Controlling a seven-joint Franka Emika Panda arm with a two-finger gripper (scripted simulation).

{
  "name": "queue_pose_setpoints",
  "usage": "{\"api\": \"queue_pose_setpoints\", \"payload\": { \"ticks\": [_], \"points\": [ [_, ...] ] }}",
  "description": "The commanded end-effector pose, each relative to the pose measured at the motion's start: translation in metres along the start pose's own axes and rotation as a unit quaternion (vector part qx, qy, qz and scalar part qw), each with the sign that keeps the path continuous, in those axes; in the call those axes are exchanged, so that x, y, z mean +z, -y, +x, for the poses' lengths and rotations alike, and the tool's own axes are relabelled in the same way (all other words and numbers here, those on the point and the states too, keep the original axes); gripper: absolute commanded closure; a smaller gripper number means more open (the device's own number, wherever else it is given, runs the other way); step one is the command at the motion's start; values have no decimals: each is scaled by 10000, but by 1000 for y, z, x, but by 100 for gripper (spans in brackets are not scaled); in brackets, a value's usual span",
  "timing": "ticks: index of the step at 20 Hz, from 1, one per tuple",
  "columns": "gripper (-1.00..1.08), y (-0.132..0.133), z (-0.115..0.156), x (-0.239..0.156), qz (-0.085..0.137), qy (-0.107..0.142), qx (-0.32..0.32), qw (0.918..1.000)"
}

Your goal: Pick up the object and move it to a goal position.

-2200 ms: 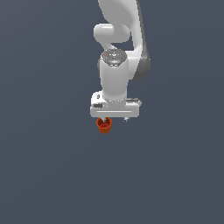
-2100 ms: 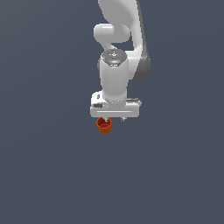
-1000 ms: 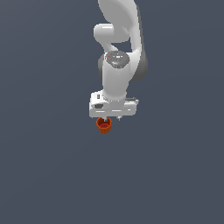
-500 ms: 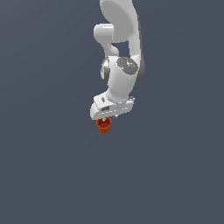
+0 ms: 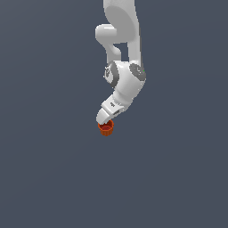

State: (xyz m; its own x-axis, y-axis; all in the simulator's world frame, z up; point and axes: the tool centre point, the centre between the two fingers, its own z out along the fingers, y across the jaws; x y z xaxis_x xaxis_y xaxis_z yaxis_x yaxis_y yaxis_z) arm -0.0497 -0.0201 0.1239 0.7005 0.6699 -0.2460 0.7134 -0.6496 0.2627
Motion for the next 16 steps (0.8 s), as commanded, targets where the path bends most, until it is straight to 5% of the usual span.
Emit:
{"api": "queue_pose_setpoints", "payload": {
  "ticks": [1,6,16],
  "points": [
    [-20,4,-4,5,-159,104,-489,9986],
    [-20,13,-11,15,-443,310,-1451,9879],
    [-20,28,-22,29,-814,620,-2913,9511]
  ]
}}
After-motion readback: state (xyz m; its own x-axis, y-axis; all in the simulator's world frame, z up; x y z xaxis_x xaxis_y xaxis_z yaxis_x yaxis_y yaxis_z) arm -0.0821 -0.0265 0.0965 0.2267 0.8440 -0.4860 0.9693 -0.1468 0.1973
